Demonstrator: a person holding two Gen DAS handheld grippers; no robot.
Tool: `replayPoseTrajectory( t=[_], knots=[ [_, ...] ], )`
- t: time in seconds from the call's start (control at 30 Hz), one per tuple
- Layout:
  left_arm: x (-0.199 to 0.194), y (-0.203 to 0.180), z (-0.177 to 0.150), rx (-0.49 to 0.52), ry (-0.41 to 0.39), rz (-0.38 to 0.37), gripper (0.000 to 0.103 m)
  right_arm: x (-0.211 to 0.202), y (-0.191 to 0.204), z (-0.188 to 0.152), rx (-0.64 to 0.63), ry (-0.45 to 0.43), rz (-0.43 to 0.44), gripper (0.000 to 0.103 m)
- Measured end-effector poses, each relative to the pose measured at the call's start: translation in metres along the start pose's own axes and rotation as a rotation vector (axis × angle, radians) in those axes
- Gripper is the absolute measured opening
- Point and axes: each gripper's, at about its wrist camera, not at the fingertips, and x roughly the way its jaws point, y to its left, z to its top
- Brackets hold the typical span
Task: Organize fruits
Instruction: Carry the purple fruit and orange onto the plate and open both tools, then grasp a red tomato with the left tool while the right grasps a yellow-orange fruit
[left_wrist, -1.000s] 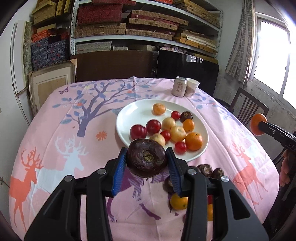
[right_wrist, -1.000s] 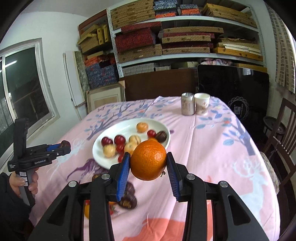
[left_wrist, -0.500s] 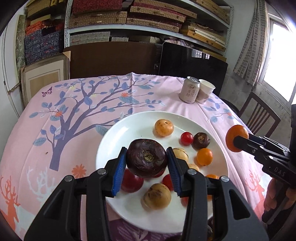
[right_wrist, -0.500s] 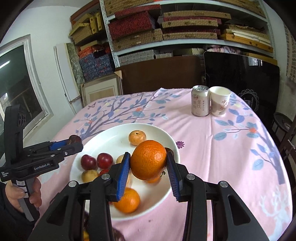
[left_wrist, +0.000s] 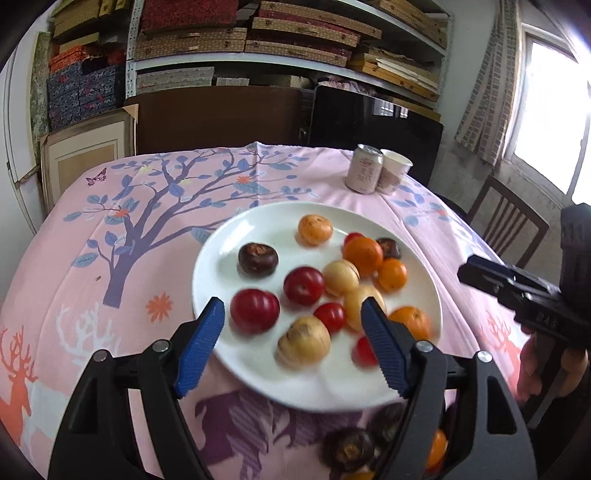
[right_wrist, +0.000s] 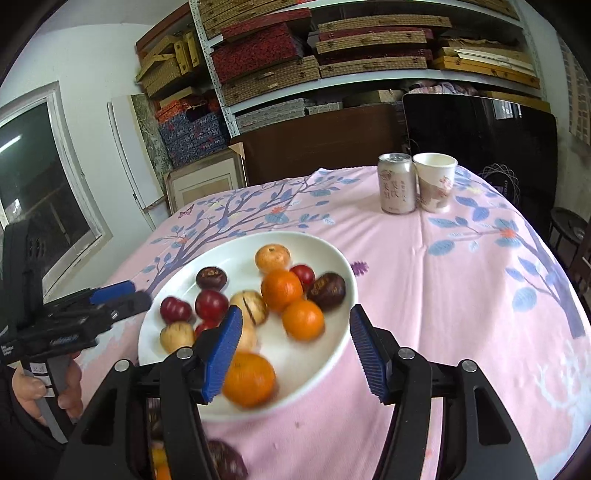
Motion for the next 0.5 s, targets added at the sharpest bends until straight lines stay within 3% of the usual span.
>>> replayPoseTrajectory(
  t=[0.33,0.43,0.5],
  knots=[
    [-0.057,-0.044,-0.1,0.222,0.082,-0.053,0.074,-0.039,-0.024,-0.043,0.078,0.0,-0.026,0.065],
    [-0.058,-0.051,-0.115,0.245,0.122,-0.045,0.056,-0.043,-0.021,-0.048,0.063,0.005,-0.039,0.065],
    [-0.06,-0.053,-0.121,0.234,0.136,-0.049,0.053,-0.046,-0.019,-0.05,0.048,-0.001,-0.045,0.065]
  ],
)
